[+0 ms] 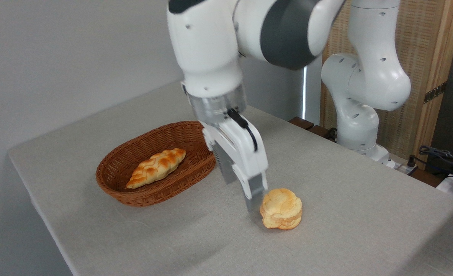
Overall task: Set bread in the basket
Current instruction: 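Move the gripper over the round golden bun and lower onto it, then close the gripper fingers around the round bun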
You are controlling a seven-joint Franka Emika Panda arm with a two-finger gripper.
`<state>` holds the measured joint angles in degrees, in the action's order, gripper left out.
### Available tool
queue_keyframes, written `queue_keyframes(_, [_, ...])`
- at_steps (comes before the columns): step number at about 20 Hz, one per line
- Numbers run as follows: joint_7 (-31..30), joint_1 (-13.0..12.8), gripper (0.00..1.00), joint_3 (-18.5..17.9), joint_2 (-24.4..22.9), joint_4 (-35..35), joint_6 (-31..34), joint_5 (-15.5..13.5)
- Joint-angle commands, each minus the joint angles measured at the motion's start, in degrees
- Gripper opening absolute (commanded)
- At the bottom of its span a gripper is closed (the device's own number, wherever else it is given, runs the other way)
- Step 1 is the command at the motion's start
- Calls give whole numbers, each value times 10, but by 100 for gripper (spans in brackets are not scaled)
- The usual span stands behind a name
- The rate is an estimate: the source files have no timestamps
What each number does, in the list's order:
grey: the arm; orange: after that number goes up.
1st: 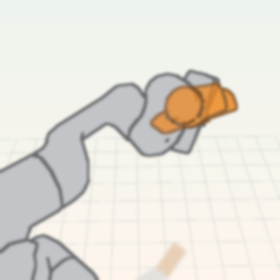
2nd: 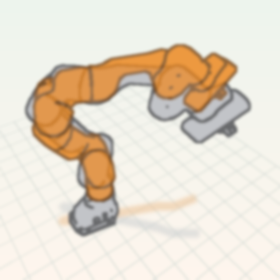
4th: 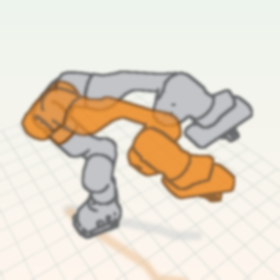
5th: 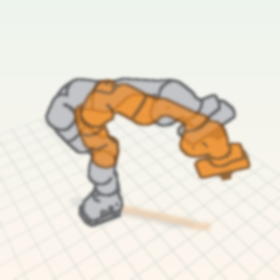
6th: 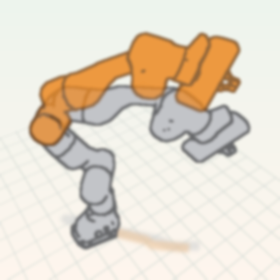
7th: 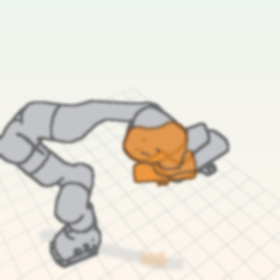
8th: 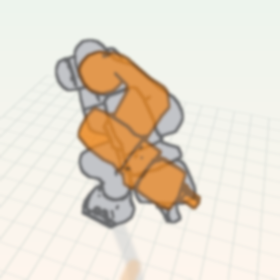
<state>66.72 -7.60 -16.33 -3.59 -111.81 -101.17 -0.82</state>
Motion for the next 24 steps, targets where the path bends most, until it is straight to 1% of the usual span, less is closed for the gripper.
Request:
queue_keyframes(1, [57, -6, 100, -25, -12, -47, 4, 36])
queue_keyframes(6, [58, -6, 100, -26, -12, -83, 5, 47])
queue_keyframes(10, [59, -7, 100, -26, -11, -104, 5, 49])
queue_keyframes(16, [59, -7, 100, -26, -9, -104, 5, 49])
queue_keyframes(17, [59, -7, 92, -26, -9, -104, 5, 49])
queue_keyframes(19, [59, -7, 59, -25, -11, -103, 4, 50])
queue_keyframes(20, [59, -8, 45, -24, -11, -102, 1, 49])
queue_keyframes(21, [59, -8, 38, -24, -11, -102, -3, 49])
queue_keyframes(24, [59, -8, 38, -24, -10, -102, -4, 49])
